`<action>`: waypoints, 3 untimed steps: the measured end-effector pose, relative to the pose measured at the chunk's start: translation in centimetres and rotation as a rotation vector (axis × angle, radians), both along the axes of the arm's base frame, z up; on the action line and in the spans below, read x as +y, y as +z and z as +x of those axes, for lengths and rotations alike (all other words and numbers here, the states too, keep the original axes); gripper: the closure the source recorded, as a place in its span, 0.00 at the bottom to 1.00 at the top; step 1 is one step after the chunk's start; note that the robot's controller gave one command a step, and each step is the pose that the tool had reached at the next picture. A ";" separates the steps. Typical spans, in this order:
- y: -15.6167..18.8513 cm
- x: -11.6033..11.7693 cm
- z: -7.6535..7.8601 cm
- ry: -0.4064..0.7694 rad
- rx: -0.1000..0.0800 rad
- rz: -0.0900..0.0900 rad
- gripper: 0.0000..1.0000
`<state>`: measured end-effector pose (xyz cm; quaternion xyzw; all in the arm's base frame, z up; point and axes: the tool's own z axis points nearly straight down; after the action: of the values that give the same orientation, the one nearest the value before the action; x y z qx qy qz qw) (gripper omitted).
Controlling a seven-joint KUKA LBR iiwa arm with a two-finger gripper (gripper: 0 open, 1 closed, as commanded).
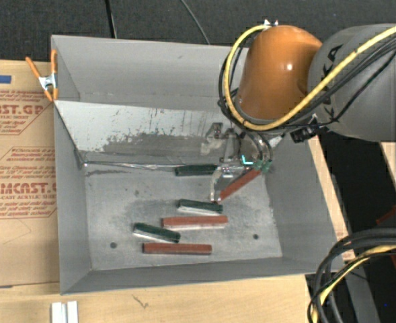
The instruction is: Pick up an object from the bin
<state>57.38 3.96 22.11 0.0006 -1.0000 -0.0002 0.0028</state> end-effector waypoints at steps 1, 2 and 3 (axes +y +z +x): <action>0.4 0.0 0.2 -0.001 -0.008 0.001 0.00; -4.7 -0.4 -1.8 -0.017 -0.013 0.001 0.00; -14.3 -0.8 -2.3 -0.100 -0.012 0.002 1.00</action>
Offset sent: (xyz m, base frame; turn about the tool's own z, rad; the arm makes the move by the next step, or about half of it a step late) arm -0.0582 -0.0138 -0.1499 0.0542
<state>55.08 3.21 7.86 -0.0493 -0.9988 -0.0011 -0.0034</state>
